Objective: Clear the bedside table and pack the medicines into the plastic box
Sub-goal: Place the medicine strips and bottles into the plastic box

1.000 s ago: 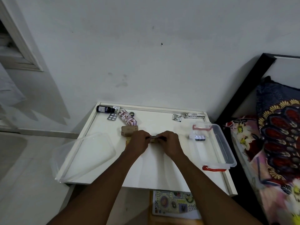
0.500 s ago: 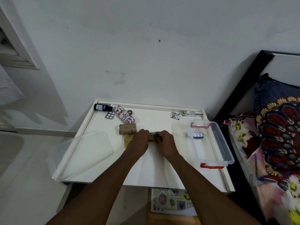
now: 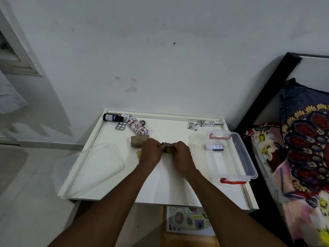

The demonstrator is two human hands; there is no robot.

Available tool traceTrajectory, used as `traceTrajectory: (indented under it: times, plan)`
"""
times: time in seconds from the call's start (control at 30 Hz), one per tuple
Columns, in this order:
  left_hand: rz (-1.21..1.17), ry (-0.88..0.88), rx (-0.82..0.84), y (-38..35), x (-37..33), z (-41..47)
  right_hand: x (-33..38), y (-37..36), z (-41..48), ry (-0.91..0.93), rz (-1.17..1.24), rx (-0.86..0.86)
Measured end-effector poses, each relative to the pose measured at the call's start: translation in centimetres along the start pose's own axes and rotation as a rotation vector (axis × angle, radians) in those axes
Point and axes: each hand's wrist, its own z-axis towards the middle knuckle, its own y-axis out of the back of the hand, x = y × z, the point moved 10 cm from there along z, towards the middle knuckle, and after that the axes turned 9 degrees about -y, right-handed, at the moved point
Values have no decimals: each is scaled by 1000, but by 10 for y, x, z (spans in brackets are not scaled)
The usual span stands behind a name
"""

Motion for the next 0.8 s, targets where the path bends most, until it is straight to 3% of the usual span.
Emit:
traceTrajectory:
  times: [0.17,0.3,0.53,0.67,0.8]
  plan:
    - [112,-57,57,-5,-2,3,0,-7,-1,28,-78,10]
    - [55,-93,51,-2,0,5,-1,-4,4,38,-62,-2]
    - [159,-416,53,-3,-29,0,-3,-1,2,68,9,-31]
    - [-84,-142,13,2,-5,11,-12,2,8,-60,147,43]
    - [-467,116,22,-1,12,17,-16,-4,14,-291,524,167]
